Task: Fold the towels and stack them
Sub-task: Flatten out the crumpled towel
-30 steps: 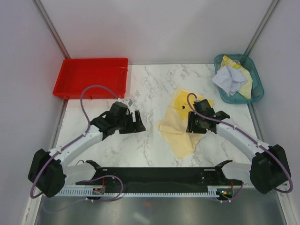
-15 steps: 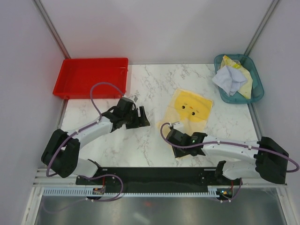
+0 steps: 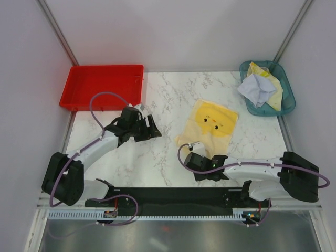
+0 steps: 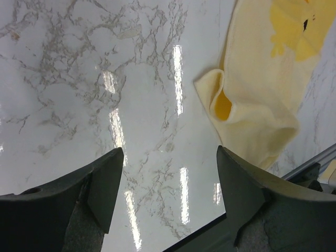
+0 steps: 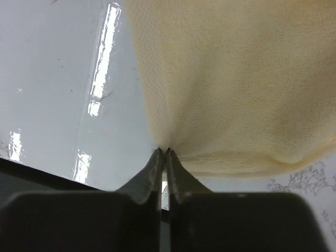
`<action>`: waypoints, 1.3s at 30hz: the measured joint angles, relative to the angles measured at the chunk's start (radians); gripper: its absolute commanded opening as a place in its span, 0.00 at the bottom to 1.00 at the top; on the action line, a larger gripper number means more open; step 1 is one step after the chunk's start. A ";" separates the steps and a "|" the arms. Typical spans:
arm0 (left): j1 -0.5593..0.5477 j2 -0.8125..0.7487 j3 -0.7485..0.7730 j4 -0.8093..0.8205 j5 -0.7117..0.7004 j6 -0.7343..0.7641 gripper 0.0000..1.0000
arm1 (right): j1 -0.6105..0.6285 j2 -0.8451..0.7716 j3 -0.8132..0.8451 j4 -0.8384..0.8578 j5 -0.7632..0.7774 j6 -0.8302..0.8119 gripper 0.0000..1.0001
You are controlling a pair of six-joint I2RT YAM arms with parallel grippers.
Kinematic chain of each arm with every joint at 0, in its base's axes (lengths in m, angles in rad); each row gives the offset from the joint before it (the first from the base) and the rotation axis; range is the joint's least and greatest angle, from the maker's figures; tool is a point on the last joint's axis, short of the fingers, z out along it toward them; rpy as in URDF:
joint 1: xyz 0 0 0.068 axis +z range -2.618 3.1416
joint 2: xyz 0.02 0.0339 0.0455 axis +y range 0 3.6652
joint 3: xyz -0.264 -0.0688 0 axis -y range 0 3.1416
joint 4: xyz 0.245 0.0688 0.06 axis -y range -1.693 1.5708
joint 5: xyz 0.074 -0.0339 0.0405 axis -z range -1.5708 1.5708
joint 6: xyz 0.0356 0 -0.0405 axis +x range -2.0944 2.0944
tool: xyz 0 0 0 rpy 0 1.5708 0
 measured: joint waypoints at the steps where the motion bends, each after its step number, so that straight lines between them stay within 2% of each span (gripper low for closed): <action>1: 0.000 -0.003 0.004 -0.010 0.001 0.009 0.78 | 0.000 -0.008 -0.005 0.006 0.000 0.005 0.00; 7: 0.000 -0.008 0.077 -0.049 0.028 0.115 0.76 | -0.003 -0.162 0.002 -0.079 0.006 0.053 0.00; 11: -0.019 -0.036 0.103 0.002 0.054 0.214 0.77 | -0.066 -0.290 0.094 -0.122 -0.006 0.057 0.00; 14: -0.040 -0.039 0.117 0.055 0.108 0.302 0.77 | -0.194 -0.335 0.152 -0.122 -0.044 0.027 0.00; 18: -0.050 0.019 0.157 0.101 0.195 0.399 0.77 | -0.458 -0.319 0.204 -0.127 -0.143 -0.066 0.00; 22: -0.050 0.143 0.223 0.125 0.288 0.467 0.77 | -0.758 -0.235 0.224 -0.106 -0.291 -0.166 0.00; 26: -0.060 0.297 0.312 0.119 0.344 0.525 0.73 | -0.921 -0.165 0.223 -0.097 -0.409 -0.238 0.00; 30: -0.072 0.421 0.363 0.118 0.369 0.563 0.75 | -0.991 -0.129 0.219 -0.076 -0.485 -0.288 0.00; 34: -0.077 0.505 0.403 0.103 0.385 0.604 0.77 | -0.995 -0.120 0.201 -0.049 -0.525 -0.316 0.00; 39: -0.076 0.624 0.536 0.080 0.420 0.640 0.75 | -0.995 -0.114 0.170 -0.033 -0.552 -0.332 0.00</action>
